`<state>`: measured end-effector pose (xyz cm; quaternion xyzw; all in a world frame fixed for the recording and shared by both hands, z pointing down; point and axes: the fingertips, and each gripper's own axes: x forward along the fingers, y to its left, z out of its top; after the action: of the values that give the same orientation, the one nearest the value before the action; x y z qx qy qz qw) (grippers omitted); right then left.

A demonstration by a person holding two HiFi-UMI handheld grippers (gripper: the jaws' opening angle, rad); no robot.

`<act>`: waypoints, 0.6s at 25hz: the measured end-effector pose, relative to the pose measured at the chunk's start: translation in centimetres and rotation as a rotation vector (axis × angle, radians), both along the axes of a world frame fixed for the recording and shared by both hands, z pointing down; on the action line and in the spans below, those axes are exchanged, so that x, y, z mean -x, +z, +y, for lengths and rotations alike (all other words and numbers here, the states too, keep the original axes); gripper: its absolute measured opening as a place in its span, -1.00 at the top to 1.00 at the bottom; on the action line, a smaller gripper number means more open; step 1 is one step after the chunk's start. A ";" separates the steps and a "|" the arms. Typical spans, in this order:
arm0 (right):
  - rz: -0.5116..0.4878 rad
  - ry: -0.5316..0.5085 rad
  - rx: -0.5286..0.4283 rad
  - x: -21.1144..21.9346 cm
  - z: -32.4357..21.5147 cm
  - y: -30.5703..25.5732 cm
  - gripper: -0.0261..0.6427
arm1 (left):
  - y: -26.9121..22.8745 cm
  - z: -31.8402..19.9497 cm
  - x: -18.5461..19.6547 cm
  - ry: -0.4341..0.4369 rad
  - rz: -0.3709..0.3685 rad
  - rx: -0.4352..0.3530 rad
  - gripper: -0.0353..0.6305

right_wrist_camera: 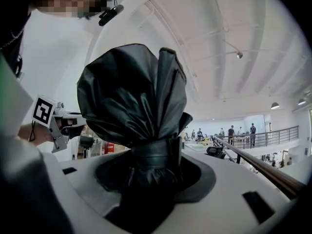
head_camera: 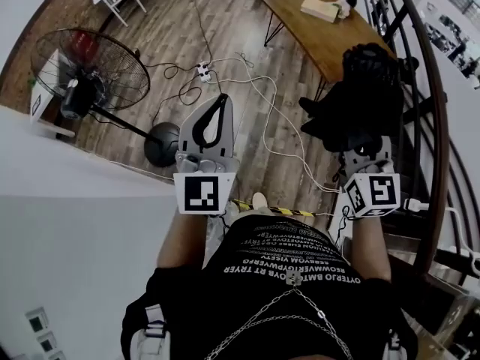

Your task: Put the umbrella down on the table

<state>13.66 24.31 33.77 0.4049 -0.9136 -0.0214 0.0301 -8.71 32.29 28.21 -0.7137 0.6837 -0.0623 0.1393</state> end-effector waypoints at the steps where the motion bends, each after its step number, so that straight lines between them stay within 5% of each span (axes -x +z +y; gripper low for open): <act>1: 0.001 0.004 -0.006 0.4 -0.2 -0.2 0.22 | 0.1 -0.5 0.5 0.008 0.000 0.000 0.81; 8: 0.011 0.058 0.004 2.6 -1.1 0.0 0.22 | 0.6 -3.0 3.1 0.072 0.027 0.004 0.81; 15: 0.031 0.055 0.028 3.2 -1.9 0.6 0.21 | 1.5 -4.2 5.3 0.034 0.008 -0.004 0.81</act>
<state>10.51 22.38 34.37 0.4292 -0.9017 -0.0140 0.0505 -14.04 28.10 29.69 -0.7251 0.6722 -0.0555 0.1389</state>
